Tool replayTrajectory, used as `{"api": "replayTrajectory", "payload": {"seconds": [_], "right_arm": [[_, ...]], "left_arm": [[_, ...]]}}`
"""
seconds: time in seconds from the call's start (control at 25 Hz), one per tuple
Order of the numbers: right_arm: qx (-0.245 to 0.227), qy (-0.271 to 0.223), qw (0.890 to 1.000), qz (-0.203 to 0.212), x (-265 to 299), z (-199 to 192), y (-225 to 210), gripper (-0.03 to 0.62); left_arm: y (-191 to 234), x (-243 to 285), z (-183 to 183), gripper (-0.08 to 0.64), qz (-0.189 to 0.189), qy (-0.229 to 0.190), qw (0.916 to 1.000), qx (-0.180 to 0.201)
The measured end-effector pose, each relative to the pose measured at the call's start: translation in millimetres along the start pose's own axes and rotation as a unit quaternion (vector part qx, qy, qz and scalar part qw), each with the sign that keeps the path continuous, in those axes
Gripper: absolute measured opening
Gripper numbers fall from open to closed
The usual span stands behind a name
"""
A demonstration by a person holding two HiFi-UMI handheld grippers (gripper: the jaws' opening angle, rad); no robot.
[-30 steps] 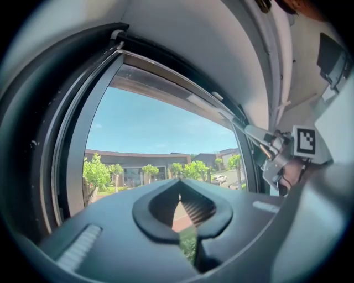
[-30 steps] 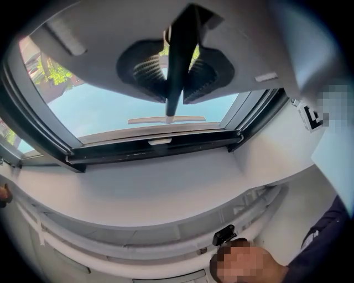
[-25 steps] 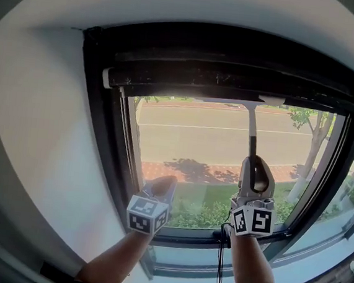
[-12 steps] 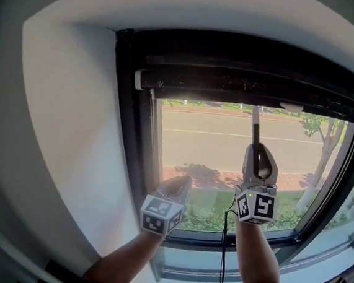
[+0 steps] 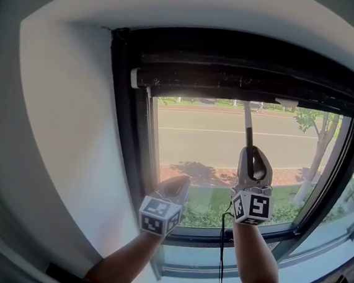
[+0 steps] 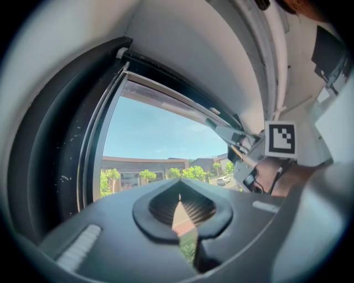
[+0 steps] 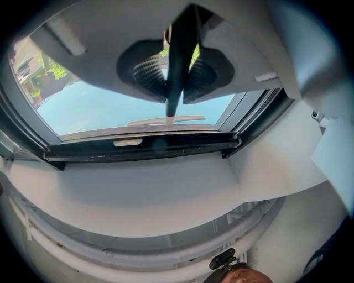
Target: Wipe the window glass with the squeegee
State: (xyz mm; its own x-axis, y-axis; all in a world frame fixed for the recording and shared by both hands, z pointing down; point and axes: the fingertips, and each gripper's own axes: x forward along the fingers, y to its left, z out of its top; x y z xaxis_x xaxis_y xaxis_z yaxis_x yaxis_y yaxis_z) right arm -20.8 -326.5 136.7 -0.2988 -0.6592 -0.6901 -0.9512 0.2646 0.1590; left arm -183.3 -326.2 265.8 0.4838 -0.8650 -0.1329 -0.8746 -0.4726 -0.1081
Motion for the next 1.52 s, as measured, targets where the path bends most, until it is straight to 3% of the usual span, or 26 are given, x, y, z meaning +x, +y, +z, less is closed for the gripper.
{"api": "replayTrajectory", "payload": {"seconds": [1.0,1.52], "right_arm": [[0.049,0.07,0.996,-0.021,-79,-59,14,0.103],[0.056,0.112,0.992,-0.023,-125,-91,17,0.103]], "left_arm": [[-29,-24,-25,0.005,-0.021,0.029,0.9992,-0.018],[-52,-29,-61,0.005,-0.041,0.063,0.9967,-0.031]]}}
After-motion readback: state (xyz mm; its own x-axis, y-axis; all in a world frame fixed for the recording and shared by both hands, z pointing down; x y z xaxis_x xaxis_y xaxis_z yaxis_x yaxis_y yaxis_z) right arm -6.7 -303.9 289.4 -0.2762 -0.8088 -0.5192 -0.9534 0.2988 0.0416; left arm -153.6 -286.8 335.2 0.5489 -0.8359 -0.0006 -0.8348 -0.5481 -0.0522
